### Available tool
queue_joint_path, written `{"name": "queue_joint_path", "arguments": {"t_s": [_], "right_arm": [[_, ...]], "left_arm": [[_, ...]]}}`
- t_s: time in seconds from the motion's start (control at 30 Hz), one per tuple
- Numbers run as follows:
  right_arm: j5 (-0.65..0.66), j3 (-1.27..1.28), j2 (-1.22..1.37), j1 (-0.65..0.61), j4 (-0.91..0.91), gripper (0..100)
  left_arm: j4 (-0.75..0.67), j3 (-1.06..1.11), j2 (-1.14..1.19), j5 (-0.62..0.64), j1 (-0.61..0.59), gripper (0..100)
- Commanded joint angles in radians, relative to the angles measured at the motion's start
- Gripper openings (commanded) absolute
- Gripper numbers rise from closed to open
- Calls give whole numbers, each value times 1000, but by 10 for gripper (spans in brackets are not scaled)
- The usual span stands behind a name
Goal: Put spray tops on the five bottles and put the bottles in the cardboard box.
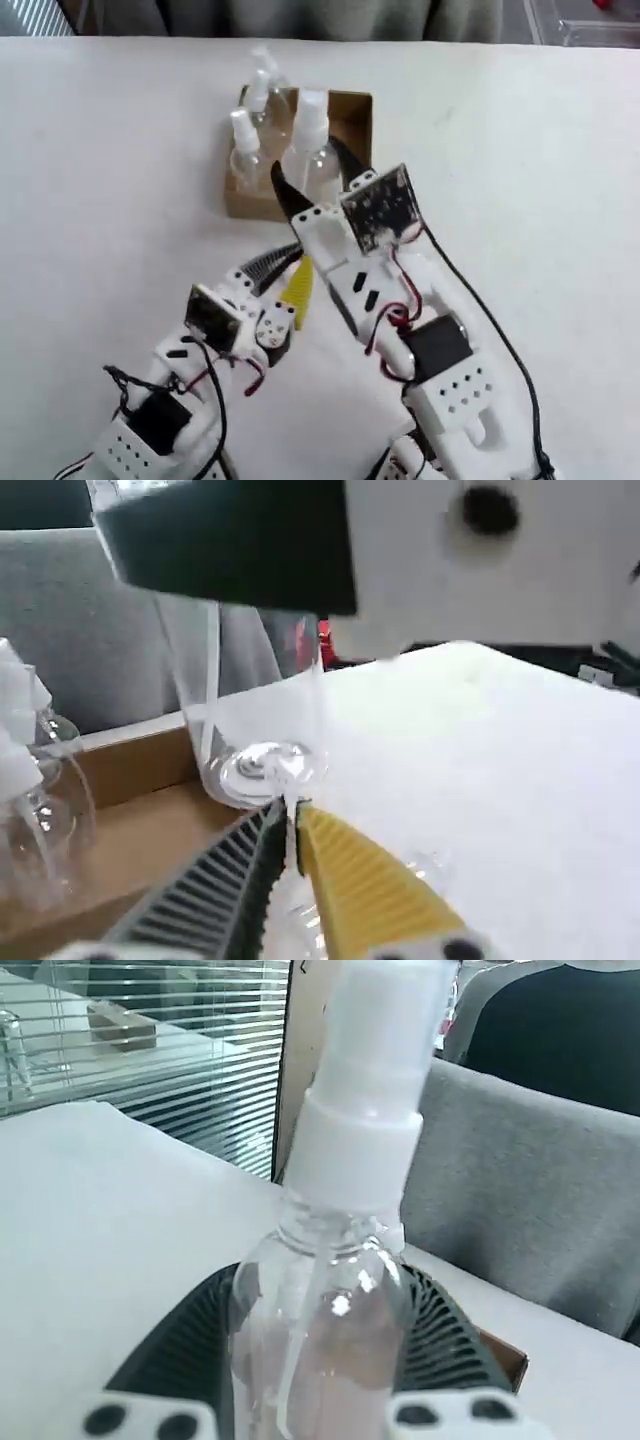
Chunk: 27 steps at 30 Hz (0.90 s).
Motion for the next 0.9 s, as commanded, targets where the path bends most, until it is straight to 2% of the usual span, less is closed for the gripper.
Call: {"name": "queue_joint_path", "arguments": {"t_s": [0.0, 0.1, 0.27, 0.57, 0.87], "right_arm": [[-43, -69, 53, 2, -5, 15], [-109, -63, 93, 2, -61, 15], [-121, -66, 108, -19, -58, 15], [-118, -74, -50, -59, 182, 15], [-114, -74, -127, -42, 268, 15]], "left_arm": [[-32, -3, -16, 49, -1, 20], [-35, -2, -16, 52, 8, 20], [-60, 35, -15, 48, 2, 20], [-25, 35, -15, 44, -1, 20], [-20, 35, -15, 44, 1, 20]]}}
